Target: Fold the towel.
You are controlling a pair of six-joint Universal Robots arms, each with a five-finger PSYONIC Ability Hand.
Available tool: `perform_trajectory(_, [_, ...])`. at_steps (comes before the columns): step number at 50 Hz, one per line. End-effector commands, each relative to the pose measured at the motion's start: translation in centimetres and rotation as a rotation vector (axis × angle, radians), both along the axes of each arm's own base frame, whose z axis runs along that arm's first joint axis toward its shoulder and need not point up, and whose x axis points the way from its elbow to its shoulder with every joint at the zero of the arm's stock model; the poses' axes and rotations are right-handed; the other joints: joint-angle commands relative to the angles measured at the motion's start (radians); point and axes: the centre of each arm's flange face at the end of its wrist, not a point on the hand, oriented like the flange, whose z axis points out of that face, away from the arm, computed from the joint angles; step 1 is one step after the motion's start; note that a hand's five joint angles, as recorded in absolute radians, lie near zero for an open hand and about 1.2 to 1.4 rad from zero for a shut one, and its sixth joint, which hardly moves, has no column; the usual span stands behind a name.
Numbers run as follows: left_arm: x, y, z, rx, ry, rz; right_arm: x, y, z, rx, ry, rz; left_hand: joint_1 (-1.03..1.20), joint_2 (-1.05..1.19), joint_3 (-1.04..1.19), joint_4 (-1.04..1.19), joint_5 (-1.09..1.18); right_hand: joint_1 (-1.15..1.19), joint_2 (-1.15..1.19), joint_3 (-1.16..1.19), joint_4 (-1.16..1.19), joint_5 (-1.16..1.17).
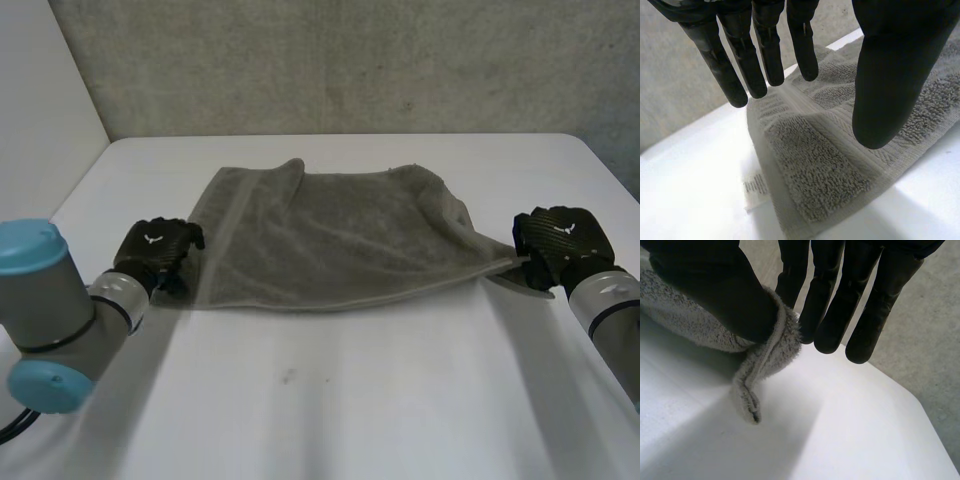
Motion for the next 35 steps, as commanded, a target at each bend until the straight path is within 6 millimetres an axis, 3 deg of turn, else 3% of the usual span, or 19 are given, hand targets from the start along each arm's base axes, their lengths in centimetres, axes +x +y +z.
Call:
perform_trajectory(1, [0.3, 0.3, -0.3, 0.106, 0.060, 0.000, 0.2, 0.1, -0.5, 0.013, 0.004, 0.006, 0.097, 0.100, 0.099, 0.100, 0.100, 0.431, 0.225, 0.210, 0.202, 0.227])
perform_trajectory(3, [0.4, 0.6, -0.6, 0.115, 0.050, 0.001, 0.2, 0.1, -0.6, 0.016, 0.004, 0.006, 0.246, 0.249, 0.248, 0.249, 0.249, 0.431, 0.225, 0.210, 0.202, 0.227])
perform_trajectory(8, [0.5, 0.5, -0.5, 0.108, 0.047, 0.017, 0.2, 0.1, -0.6, 0.016, 0.005, 0.006, 0.379, 0.382, 0.381, 0.382, 0.382, 0.431, 0.225, 0.210, 0.202, 0.227])
perform_trajectory(16, [0.6, -0.3, -0.3, 0.074, 0.040, 0.029, 0.2, 0.2, -0.7, 0.020, 0.006, 0.009, 0.346, 0.350, 0.349, 0.350, 0.350, 0.431, 0.225, 0.210, 0.202, 0.227])
perform_trajectory(25, [1.2, -1.0, -1.6, 0.007, -0.146, -0.004, 0.3, 0.4, -1.0, 0.031, 0.011, 0.013, 0.176, 0.180, 0.179, 0.180, 0.180, 0.431, 0.225, 0.210, 0.202, 0.227])
perform_trajectory(35, [1.4, -1.2, -1.8, -0.004, -0.182, -0.009, 0.3, 0.4, -1.1, 0.032, 0.013, 0.013, 0.220, 0.223, 0.223, 0.223, 0.224, 0.431, 0.225, 0.210, 0.202, 0.227])
